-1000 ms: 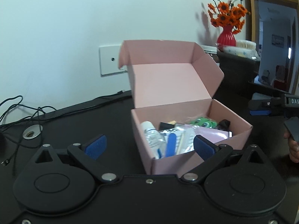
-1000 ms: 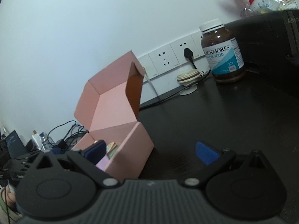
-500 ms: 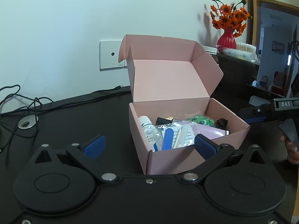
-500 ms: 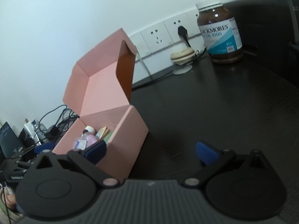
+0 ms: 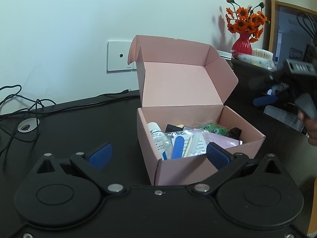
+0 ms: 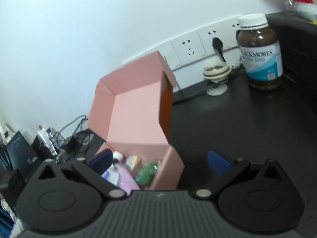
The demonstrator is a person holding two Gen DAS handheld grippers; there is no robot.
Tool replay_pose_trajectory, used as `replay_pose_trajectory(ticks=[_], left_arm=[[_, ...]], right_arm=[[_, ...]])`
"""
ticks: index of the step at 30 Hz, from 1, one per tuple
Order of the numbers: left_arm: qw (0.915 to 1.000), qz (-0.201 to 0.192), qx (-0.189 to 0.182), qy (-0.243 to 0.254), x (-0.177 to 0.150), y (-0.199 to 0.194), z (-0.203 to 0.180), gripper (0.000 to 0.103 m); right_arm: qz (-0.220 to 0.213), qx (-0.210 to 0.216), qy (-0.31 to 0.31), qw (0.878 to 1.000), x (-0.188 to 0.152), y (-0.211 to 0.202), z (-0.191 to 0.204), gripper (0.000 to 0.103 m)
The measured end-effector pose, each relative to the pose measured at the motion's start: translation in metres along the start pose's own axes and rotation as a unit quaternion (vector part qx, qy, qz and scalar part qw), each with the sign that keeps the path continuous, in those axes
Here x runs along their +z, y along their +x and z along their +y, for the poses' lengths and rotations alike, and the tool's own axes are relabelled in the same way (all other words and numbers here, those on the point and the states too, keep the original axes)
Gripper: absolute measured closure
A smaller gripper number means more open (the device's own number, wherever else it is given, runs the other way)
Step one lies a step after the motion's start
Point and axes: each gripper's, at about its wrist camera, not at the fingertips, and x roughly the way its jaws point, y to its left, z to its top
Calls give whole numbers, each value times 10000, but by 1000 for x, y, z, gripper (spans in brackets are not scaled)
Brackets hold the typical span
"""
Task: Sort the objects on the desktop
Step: 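Withdraw the left gripper up and back from the pink box, then push the pink box lid down over the box with the right gripper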
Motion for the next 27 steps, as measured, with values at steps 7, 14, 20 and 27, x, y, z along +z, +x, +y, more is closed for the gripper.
replay_pose_trajectory(ticks=[7, 14, 20, 27], left_arm=[[10000, -5, -11, -23, 0, 0, 0, 0], [10000, 0, -35, -74, 0, 1, 1, 0], [9999, 6, -60, -127, 0, 2, 2, 0], [9998, 7, -80, -174, 0, 2, 2, 0]], right_arm=[[39, 218, 469, 9987, 28, 21, -7, 1], [283, 306, 779, 9961, 35, 59, -16, 1], [293, 557, 1041, 9926, 31, 81, -15, 1], [345, 702, 1023, 9917, 27, 88, -8, 1]])
